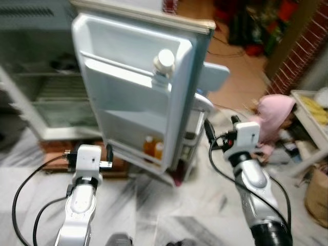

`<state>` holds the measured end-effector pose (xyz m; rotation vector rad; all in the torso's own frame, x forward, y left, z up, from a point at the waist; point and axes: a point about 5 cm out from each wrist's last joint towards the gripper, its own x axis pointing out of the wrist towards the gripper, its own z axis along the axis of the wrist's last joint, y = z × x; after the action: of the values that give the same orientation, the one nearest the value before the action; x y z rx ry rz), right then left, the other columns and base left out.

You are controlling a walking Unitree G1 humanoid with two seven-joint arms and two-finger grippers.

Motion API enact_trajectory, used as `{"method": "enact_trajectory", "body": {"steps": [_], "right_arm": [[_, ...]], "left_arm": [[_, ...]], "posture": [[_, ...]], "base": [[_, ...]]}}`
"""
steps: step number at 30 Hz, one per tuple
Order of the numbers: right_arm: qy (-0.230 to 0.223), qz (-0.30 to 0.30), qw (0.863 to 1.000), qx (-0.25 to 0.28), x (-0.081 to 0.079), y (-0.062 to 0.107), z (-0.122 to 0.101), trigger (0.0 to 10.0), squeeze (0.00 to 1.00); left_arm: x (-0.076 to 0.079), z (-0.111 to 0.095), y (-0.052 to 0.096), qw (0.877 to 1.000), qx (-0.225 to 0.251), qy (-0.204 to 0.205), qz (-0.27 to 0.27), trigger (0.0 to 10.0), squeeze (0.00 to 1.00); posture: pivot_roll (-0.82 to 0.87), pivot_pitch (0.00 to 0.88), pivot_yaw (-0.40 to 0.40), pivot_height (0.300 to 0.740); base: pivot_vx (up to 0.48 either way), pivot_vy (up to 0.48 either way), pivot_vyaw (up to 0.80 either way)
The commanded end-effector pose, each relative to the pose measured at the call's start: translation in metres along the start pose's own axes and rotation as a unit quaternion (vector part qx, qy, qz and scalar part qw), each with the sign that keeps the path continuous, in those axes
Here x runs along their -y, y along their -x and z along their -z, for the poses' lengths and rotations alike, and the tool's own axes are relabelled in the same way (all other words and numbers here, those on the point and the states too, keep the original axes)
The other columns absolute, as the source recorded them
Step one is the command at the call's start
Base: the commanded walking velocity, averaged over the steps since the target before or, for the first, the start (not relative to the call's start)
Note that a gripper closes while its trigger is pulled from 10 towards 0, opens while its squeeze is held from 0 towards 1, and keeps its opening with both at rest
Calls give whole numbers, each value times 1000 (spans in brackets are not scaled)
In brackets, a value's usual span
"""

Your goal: Restocking fridge

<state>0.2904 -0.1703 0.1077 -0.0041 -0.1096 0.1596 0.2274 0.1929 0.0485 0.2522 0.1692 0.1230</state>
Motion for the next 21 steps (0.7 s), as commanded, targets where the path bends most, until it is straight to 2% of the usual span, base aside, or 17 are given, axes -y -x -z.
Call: {"method": "enact_trajectory", "body": {"steps": [1,8,10,12,18,21], "right_arm": [[-1,-5,1000,0,-3,-7,-1,10000,0],[-4,8,1000,-4,-6,-20,-2,10000,0],[-12,10,1000,-5,-11,-29,-4,10000,0],[2,5,1000,2,-15,-34,-8,10000,0],[-18,11,1000,11,-24,-46,-13,10000,0],[-20,20,1000,12,-30,-52,-14,10000,0]], "left_arm": [[-12,6,3,1000,-17,-1,-17,10000,0],[-13,5,2,1000,-20,-1,-19,10000,0],[-10,3,2,1000,-20,-1,-17,10000,0],[-9,2,2,1000,-19,0,-16,10000,0],[-9,2,1,1000,-20,0,-13,10000,0],[-8,0,0,1000,-20,2,-10,10000,0]], "posture": [[125,80,-49,740],[136,83,-52,740],[138,86,-52,740],[139,88,-51,740],[143,90,-50,740],[144,91,-48,740]], "base": [[0,0,763],[0,0,109],[0,0,0],[0,0,0],[0,0,600],[0,0,0]]}}
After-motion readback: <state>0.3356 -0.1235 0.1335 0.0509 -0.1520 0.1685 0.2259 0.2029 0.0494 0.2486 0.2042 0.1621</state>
